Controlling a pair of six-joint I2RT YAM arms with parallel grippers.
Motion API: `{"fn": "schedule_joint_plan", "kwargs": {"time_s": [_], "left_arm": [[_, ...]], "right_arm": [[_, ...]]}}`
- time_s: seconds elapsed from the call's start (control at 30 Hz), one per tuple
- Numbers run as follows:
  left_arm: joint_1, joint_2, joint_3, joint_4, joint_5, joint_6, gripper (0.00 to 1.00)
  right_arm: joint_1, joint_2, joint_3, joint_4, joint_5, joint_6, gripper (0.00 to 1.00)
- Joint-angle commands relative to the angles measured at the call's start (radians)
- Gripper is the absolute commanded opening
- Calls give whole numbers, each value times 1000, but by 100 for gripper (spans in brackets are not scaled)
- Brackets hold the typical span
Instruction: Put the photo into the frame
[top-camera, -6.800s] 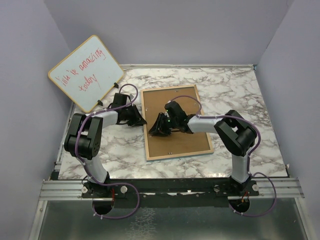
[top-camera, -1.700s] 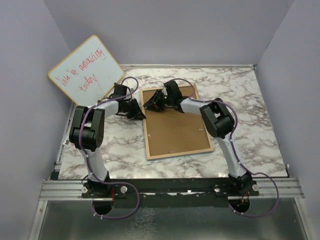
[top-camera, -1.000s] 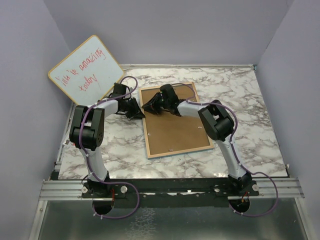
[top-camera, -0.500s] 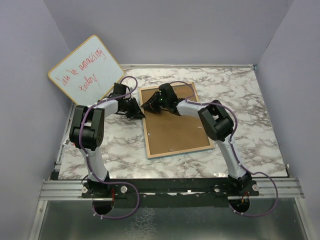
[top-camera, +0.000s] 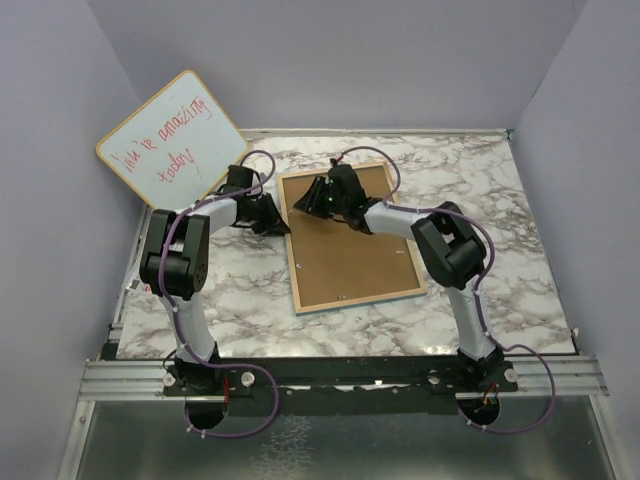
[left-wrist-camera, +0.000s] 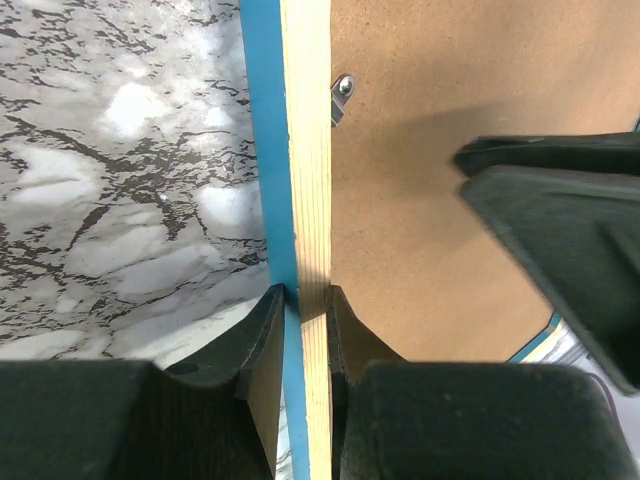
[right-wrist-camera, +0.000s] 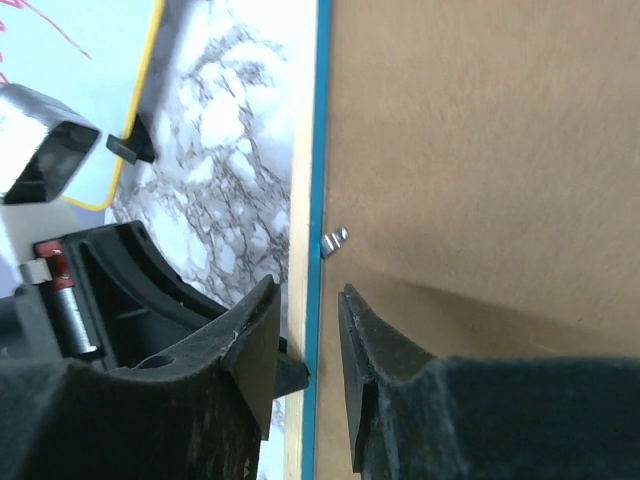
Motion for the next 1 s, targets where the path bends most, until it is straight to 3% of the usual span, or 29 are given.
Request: {"fn": "schedule_joint_plan", "kwargs": {"time_s": [0.0,0.1,0.4,0.97], "left_arm": [[-2,72,-20,-42,-112,22,2],[-1,73,-24,-42,-111,24,2],[-1,83,-12,-50,-108,25,2],[1,88,-9,-58,-110,33,2]], "right_arm": [[-6,-38,49,-29,55,-215,34],[-5,39,176,-118,-6,-320,31],[-2,184,397,-288,2,-477,31],[47,230,401,-368,9,-638,38]]}}
